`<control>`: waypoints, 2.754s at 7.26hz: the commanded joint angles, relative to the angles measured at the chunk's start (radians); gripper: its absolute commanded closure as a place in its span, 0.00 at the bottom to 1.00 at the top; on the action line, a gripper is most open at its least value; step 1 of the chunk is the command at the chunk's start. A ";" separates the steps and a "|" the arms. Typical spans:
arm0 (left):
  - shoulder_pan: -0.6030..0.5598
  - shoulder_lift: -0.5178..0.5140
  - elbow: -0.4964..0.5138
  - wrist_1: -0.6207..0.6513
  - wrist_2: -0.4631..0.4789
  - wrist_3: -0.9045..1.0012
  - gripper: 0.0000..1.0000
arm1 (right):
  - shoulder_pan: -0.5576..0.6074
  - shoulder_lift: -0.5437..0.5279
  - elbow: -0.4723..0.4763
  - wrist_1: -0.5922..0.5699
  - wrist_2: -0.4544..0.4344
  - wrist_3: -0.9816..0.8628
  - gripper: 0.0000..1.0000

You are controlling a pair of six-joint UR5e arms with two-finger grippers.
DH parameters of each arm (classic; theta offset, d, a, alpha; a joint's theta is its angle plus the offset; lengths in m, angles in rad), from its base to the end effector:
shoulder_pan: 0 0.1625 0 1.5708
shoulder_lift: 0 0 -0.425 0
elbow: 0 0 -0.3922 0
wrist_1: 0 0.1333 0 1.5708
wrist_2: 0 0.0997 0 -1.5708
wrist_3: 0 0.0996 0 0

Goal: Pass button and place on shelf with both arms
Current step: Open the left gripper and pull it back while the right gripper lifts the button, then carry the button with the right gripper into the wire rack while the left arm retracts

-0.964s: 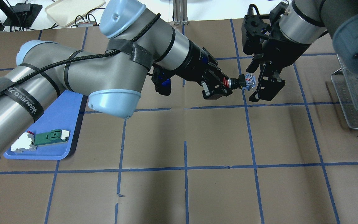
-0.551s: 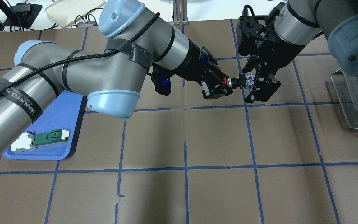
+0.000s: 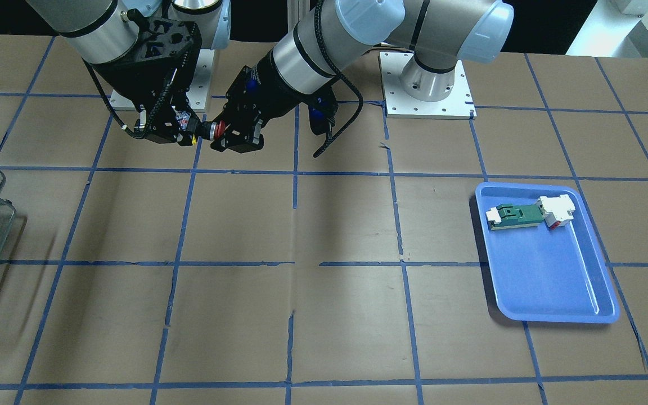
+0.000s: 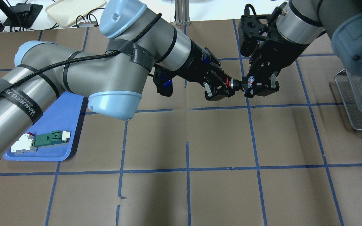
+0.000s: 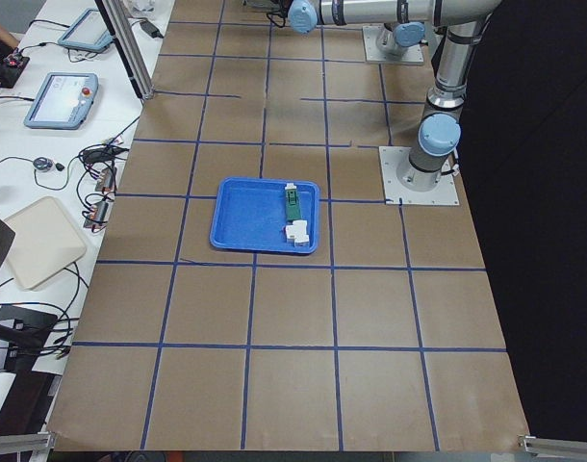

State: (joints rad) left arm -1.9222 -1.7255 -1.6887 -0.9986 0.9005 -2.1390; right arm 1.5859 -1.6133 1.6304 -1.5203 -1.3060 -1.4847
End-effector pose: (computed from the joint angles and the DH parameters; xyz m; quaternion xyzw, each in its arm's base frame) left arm -0.3765 -0.4600 0.4317 0.6971 -0.6232 -0.2631 0.2376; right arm 0.1664 -0.4646 0.4778 -0.6720 0.7280 -0.0636 0.1203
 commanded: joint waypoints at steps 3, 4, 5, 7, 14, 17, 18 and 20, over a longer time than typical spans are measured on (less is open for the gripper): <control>0.002 0.014 0.012 0.003 -0.002 -0.036 0.12 | 0.000 0.001 -0.001 -0.003 0.011 -0.002 1.00; 0.002 0.015 0.015 0.005 -0.002 -0.057 0.00 | 0.000 0.001 -0.001 -0.001 0.011 -0.002 1.00; 0.002 0.015 0.018 0.005 -0.003 -0.061 0.00 | 0.000 0.001 -0.001 0.000 0.013 0.000 1.00; 0.009 0.017 0.018 0.000 -0.002 -0.042 0.06 | -0.007 0.007 -0.001 0.008 -0.002 -0.041 1.00; 0.391 0.082 0.024 -0.379 0.499 1.072 0.00 | -0.510 0.146 0.003 -0.187 -0.269 -0.426 1.00; 0.485 0.158 0.067 -0.578 0.645 1.538 0.00 | -0.702 0.275 -0.018 -0.351 -0.260 -0.721 1.00; 0.482 0.182 0.093 -0.598 0.714 1.787 0.00 | -0.739 0.286 -0.021 -0.359 -0.256 -0.733 0.85; 0.476 0.216 0.080 -0.670 0.728 2.024 0.00 | -0.756 0.303 -0.014 -0.359 -0.249 -0.730 0.18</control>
State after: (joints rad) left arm -1.4454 -1.5268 -1.5996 -1.6200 1.6074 -0.2373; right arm 0.8423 -1.3245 1.6154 -1.8759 -1.5587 -2.2111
